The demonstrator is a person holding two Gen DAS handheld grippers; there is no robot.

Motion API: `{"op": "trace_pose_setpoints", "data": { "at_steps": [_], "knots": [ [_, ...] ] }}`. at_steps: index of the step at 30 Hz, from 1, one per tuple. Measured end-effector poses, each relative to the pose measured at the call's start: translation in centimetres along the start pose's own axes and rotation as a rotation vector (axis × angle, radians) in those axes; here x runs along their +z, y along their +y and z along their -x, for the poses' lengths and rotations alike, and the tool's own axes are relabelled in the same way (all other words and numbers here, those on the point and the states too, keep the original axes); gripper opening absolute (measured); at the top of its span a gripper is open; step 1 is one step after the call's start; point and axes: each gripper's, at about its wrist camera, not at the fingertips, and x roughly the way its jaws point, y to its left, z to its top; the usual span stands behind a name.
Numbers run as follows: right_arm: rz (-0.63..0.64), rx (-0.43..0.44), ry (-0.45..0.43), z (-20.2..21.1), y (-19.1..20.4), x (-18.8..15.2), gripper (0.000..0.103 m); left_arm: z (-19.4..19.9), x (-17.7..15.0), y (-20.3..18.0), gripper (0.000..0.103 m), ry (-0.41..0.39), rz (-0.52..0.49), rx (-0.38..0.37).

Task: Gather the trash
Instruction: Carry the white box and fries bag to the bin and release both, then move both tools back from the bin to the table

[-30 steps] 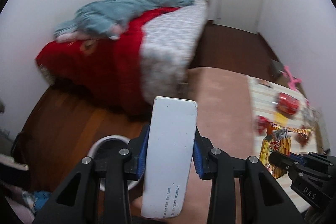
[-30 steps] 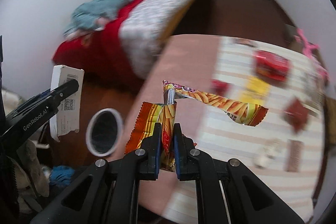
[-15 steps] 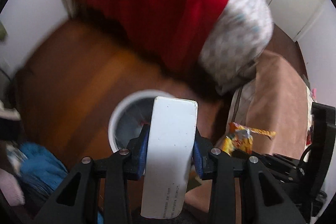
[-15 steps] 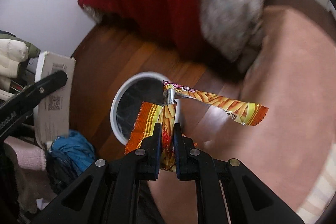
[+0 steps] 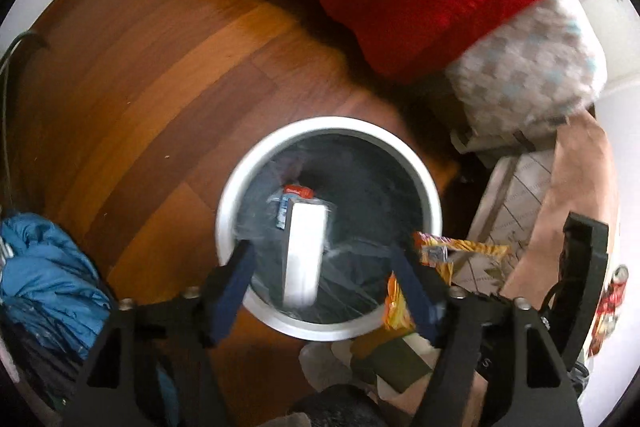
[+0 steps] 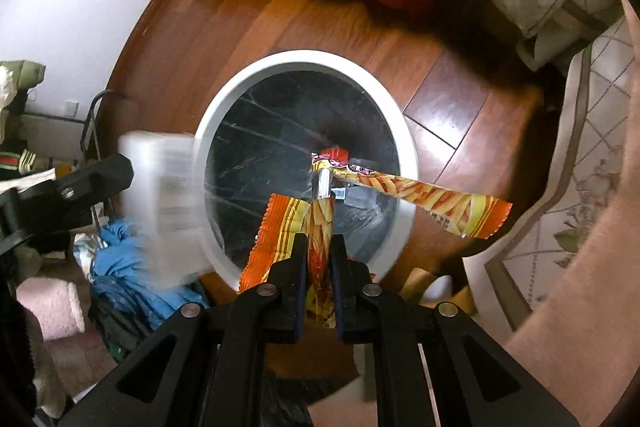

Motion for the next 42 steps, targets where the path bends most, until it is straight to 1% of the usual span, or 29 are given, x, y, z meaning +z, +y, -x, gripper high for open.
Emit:
{"op": "trace_pose_setpoints", "data": {
  "at_steps": [1, 2, 3, 4, 5, 8, 9, 10, 11, 13, 16, 18, 22, 26, 30, 34, 37, 42],
  "knots": [
    [0.003, 0.003, 0.013, -0.5, 0.0, 0.4, 0.021, 0.1, 0.0, 0.5, 0.071, -0.004, 0.008, 0.003],
    [0.004, 0.006, 0.026, -0.8, 0.1, 0.4, 0.029, 0.1, -0.1, 1.0, 0.074, -0.008, 0.014, 0.015],
    [0.001, 0.004, 0.03, -1.0, 0.1, 0.5, 0.053, 0.2, -0.2, 1.4, 0.084, -0.012, 0.019, 0.029],
    [0.001, 0.011, 0.031, -1.2, 0.1, 0.5, 0.074, 0.4, -0.5, 1.8, 0.092, -0.017, 0.023, 0.042],
    [0.003, 0.024, 0.032, -1.1, -0.1, 0.5, 0.078, 0.3, -0.5, 2.0, 0.102, -0.02, 0.026, 0.048],
    [0.01, 0.027, 0.023, -0.2, -0.1, 0.1, 0.082, 1.0, -1.4, 2.5, 0.102, -0.041, 0.025, 0.076],
    [0.014, 0.02, 0.015, 0.2, -0.1, -0.1, 0.089, 1.3, -1.8, 2.4, 0.102, -0.055, 0.015, 0.098],
    [0.02, 0.006, 0.006, 0.7, 0.0, -0.2, 0.098, 1.4, -2.0, 2.3, 0.102, -0.065, 0.005, 0.116],
    [0.026, -0.012, -0.007, 1.3, 0.2, -0.4, 0.102, 1.7, -2.4, 2.2, 0.102, -0.077, -0.01, 0.133],
    [0.036, -0.039, -0.027, 2.2, 0.5, -0.7, 0.103, 2.0, -3.2, 1.8, 0.102, -0.095, -0.04, 0.166],
    [0.055, -0.111, -0.056, 3.3, 0.9, -1.4, 0.103, 2.6, -4.4, 1.4, 0.102, -0.118, -0.072, 0.204],
    [0.071, -0.174, -0.067, 3.9, 1.2, -2.0, 0.103, 3.0, -5.0, 1.1, 0.103, -0.129, -0.088, 0.215],
    [0.088, -0.247, -0.085, 4.8, 1.6, -2.8, 0.103, 3.7, -5.9, 0.5, 0.103, -0.144, -0.11, 0.226],
    [0.083, -0.252, -0.097, 5.8, 1.6, -3.7, 0.103, 4.9, -7.0, 0.0, 0.103, -0.168, -0.128, 0.232],
    [0.074, -0.257, -0.129, 7.4, 1.5, -4.4, 0.103, 6.2, -8.0, -0.2, 0.103, -0.194, -0.131, 0.229],
    [0.084, -0.253, -0.154, 9.2, 2.0, -5.3, 0.103, 8.3, -9.0, -0.9, 0.103, -0.23, -0.139, 0.219],
    [0.089, -0.242, -0.182, 11.1, 2.4, -6.1, 0.103, 10.0, -9.9, -1.4, 0.103, -0.262, -0.147, 0.211],
    [0.093, -0.212, -0.258, 15.7, 3.2, -8.3, 0.103, 13.6, -11.5, -2.6, 0.103, -0.327, -0.165, 0.195]
  ]
}}
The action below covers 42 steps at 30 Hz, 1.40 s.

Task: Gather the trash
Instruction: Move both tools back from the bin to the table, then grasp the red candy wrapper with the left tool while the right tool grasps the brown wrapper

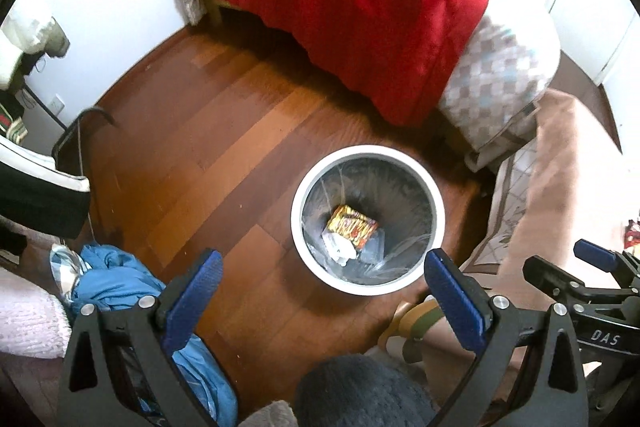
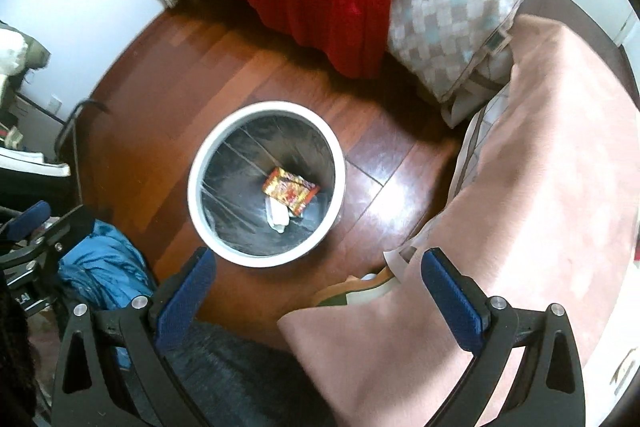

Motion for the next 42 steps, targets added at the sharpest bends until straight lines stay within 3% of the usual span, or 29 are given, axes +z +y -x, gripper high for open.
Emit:
{"op": "trace_pose_setpoints", "data": {
  "at_steps": [11, 16, 20, 26, 32, 36, 42],
  "knots": [
    [-0.03, 0.1, -0.176, 11.5, -0.8, -2.8, 0.103, 9.5, -0.9, -2.2, 0.103, -0.141, -0.037, -0.018],
    [-0.074, 0.164, -0.243, 15.8, -2.4, -4.6, 0.103, 12.3, -1.7, -5.1, 0.103, -0.19, -0.077, -0.014],
    [-0.152, 0.191, -0.277, 18.3, -5.5, -6.8, 0.103, 13.0, -2.8, -9.6, 0.103, -0.197, -0.121, -0.068],
    [-0.332, 0.141, -0.277, 20.5, -15.0, -11.6, 0.103, 10.3, -4.7, -20.4, 0.103, -0.121, -0.244, -0.146],
    [-0.536, -0.042, -0.223, 21.4, -29.5, -16.9, 0.103, 6.8, -6.6, -33.9, 0.103, -0.045, -0.39, -0.209],
    [-0.562, -0.225, -0.162, 21.0, -38.5, -18.4, 0.103, 4.8, -7.1, -42.0, 0.103, -0.023, -0.477, -0.217],
    [-0.573, -0.299, -0.065, 18.0, -48.4, -18.7, 0.103, 1.2, -6.6, -51.0, 0.103, 0.034, -0.577, -0.222]
  ]
}}
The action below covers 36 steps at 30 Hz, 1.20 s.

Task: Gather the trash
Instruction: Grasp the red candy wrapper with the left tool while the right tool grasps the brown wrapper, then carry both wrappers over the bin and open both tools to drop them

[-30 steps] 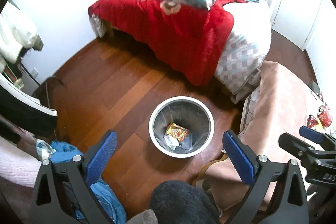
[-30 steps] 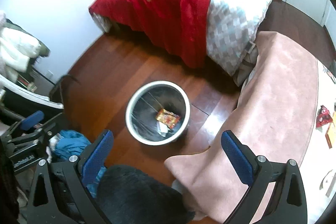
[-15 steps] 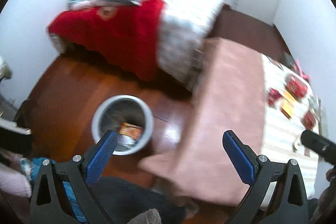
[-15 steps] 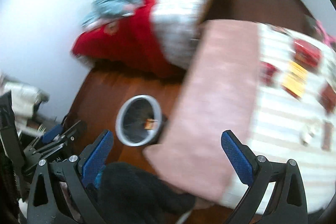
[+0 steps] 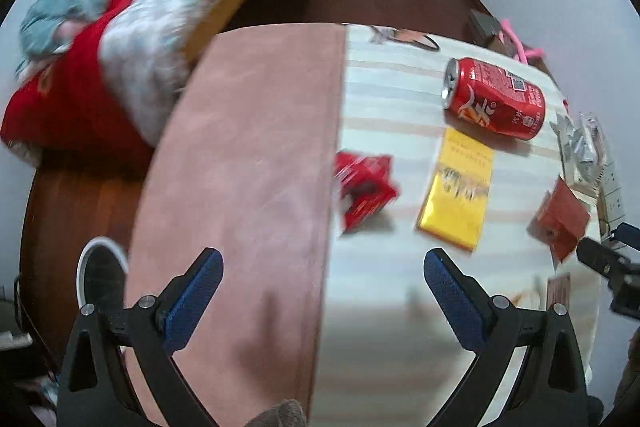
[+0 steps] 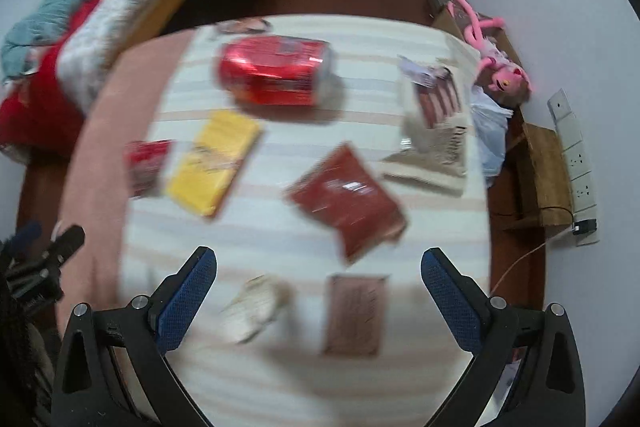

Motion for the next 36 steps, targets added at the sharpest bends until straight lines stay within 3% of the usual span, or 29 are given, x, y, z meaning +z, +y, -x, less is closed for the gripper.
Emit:
{"op": "trace_pose_setpoints", "data": {
  "at_steps": [7, 12, 14, 17, 21, 22, 30, 36],
  "knots": [
    [0.042, 0.009, 0.066, -6.1, -2.6, 2.6, 0.103, -4.4, 2.8, -1.4, 0.099, 0.069, -0.033, -0.042],
    [0.072, -0.004, 0.088, -8.0, -2.2, 3.4, 0.103, -4.7, 2.6, -1.6, 0.047, 0.066, -0.051, -0.043],
    [0.075, -0.011, 0.089, -8.5, -2.0, 3.6, 0.102, -4.9, 2.5, -1.7, 0.032, 0.069, -0.062, -0.054],
    [0.071, -0.019, 0.088, -8.7, -1.7, 3.6, 0.086, -4.5, 2.2, -1.6, 0.026, 0.049, -0.065, -0.055],
    [0.046, -0.017, 0.086, -8.4, -1.8, 3.5, 0.057, -3.6, 2.1, -1.3, 0.025, 0.006, -0.087, -0.023],
    [0.044, -0.018, 0.081, -8.2, -1.7, 3.4, 0.055, -3.1, 2.0, -1.3, 0.024, -0.005, -0.09, -0.014],
    [0.016, -0.006, 0.006, -4.4, -0.6, 2.4, 0.052, 0.6, 1.8, 0.6, 0.024, -0.091, -0.067, 0.003],
    [0.001, 0.04, -0.075, 0.6, 1.6, 1.1, 0.052, 6.1, 0.5, 2.8, 0.024, -0.197, -0.051, 0.008]
  ]
}}
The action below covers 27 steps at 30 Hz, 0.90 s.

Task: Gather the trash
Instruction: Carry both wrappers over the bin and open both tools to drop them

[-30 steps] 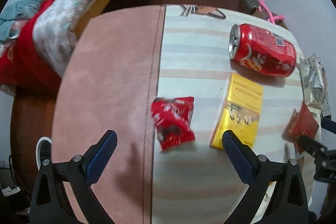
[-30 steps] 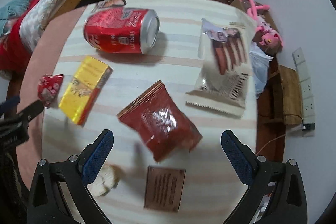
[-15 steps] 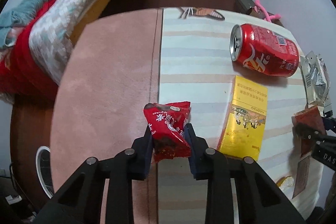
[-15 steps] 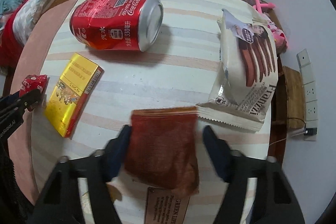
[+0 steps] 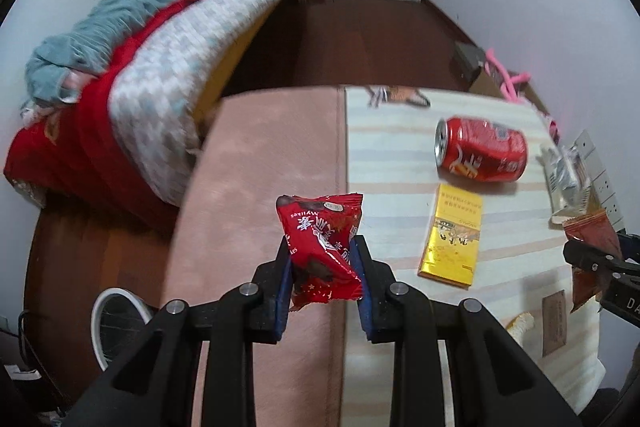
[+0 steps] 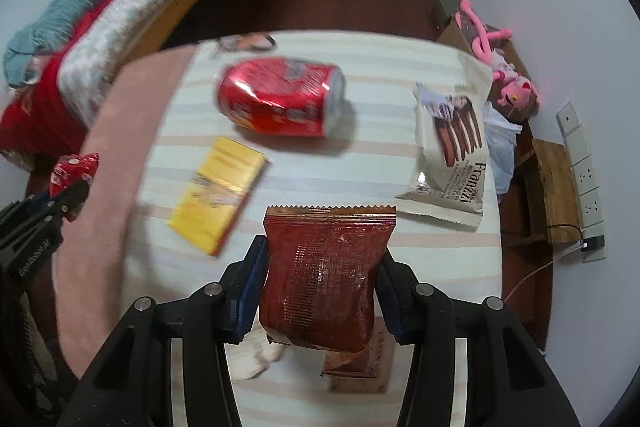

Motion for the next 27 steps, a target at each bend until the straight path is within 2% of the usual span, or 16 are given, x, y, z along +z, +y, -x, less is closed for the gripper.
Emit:
{"op": "trace_pose_setpoints", "data": {
  "at_steps": [8, 13, 21, 27],
  "knots": [
    [0.019, 0.112, -0.105, 6.8, 5.4, -1.8, 0.052, 8.4, -1.4, 6.7, 0.024, -0.131, 0.06, 0.038],
    [0.058, 0.216, -0.143, 10.0, 11.1, -3.1, 0.052, 12.6, -2.9, 13.7, 0.024, -0.17, 0.12, 0.09],
    [0.197, 0.379, -0.151, 12.7, 24.5, -5.4, 0.052, 17.3, -6.8, 24.7, 0.024, -0.201, 0.231, 0.217],
    [0.313, 0.467, -0.084, 10.9, 36.0, -7.3, 0.052, 16.5, -10.7, 31.5, 0.024, -0.147, 0.326, 0.26]
  ]
}}
